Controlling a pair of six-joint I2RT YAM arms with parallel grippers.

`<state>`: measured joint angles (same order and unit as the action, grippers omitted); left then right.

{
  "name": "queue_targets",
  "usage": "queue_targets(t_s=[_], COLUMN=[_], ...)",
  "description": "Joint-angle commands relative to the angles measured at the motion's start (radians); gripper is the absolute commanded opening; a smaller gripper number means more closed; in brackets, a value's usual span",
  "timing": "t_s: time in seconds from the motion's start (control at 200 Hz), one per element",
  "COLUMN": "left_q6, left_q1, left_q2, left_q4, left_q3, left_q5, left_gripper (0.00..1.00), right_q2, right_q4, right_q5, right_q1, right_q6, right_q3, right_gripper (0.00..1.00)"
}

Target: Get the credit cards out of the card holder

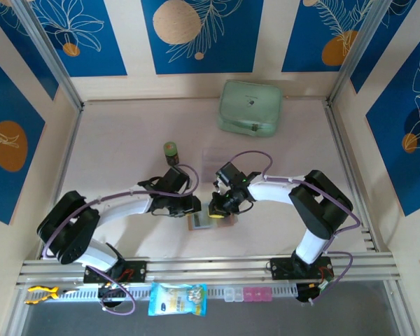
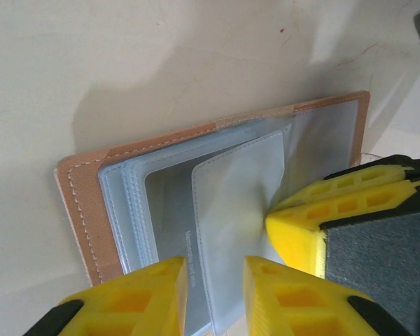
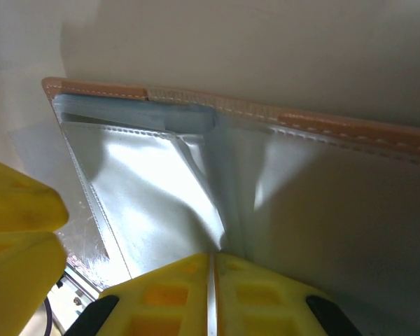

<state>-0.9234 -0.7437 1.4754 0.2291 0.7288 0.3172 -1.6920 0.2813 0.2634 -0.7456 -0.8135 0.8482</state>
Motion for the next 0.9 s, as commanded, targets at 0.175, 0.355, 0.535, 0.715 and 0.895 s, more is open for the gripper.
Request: queue_targets(t_s=[0.175,0.355,0.535,0.715,0.895], left_q6=[-0.029,-0.041,-0.040,-0.034,-0.015], left_q1=[0.001,-0.001,-0.002,-0.003,-0.005], left_q2=[0.037,0.068,0.073,0.060,0.037], left_q4=[-0.066,-0.102,-0.101,-0.059,0.027], left_q3=[-0.023,-0.026,-0.025,-0.005,0.017], left_q5=[0.043,0.061,0.057,0.039,-0.013], left_gripper=[0.26,0.24,0.23,0.23,0.28], right_q2=[0.022,0.026,0.028,0.029,0.029], right_q4=[0.004,-0.002,-0.013,-0.016,-0.016], right_q5=[0.028,0.031,0.036,0.039,0.040], right_q1=[0.005,0.006,0.007,0.006,0.006], right_q6=[-0.003,-0.007,-0.012,-0.013,-0.013], right_q3=[-0.020,-0.023,-0.026,-0.029,-0.029], right_gripper=[0.11,0.11,0.11,0.11,0.11])
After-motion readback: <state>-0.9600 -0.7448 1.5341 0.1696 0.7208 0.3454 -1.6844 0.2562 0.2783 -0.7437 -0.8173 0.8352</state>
